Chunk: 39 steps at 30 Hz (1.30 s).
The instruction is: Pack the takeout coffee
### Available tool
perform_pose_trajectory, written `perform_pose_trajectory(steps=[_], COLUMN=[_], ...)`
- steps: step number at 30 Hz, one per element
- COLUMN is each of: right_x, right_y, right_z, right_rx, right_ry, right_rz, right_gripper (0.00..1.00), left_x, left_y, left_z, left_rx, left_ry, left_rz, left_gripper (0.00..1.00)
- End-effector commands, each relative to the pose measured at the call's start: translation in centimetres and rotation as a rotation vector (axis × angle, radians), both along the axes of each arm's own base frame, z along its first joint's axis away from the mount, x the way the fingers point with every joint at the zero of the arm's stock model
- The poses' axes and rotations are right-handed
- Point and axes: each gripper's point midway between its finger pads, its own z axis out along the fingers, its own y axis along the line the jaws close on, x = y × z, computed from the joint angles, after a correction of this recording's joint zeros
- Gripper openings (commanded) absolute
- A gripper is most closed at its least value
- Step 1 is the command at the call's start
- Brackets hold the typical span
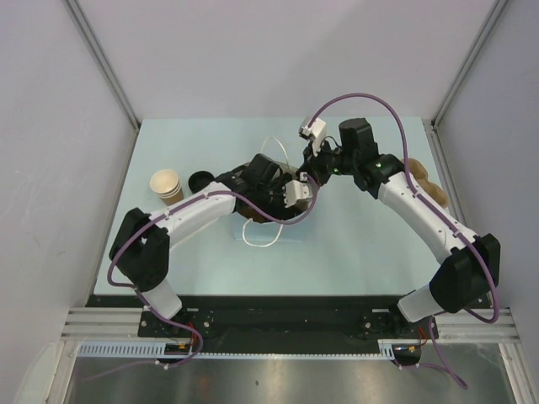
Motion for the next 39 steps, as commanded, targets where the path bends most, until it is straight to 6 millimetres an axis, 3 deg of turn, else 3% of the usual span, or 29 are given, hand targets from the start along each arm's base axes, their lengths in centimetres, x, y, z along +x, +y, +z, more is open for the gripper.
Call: perform_pose_trajectory(steps=[1, 9, 25, 30, 39], right_x=[-0.3, -0.1, 0.3, 0.8, 3.0], right_y=[0.4, 0.2, -0.3, -0.7, -2.1], right_z=[-0.2, -0.2, 0.3, 0.9, 1.5], right_rx=[0.003, -0.001, 0.008, 0.005, -0.001], right_ry=[0.038, 0.033, 0.02, 0.002, 0.006], right_rz=[0.022, 0.023, 0.014, 0.01, -0.019], right_gripper=[0.0, 0.0, 0.0, 0.0, 0.0], left_x=[0.3, 0.7, -1.0, -1.4, 0.0], left_y=[-1.2, -0.8, -0.6, -0.5, -0.3], left_z=[5.2, 6.1, 12.3, 15.0, 20.9], left_rx=[-0.12, -0.132, -0.213, -0.251, -0.33], left_ry=[-0.046, -0.044, -0.056, -0.068, -0.123], left_rz=[-0.001, 0.02, -0.023, -0.016, 0.041], left_gripper=[1.0, 1.0, 0.99, 1.0, 1.0])
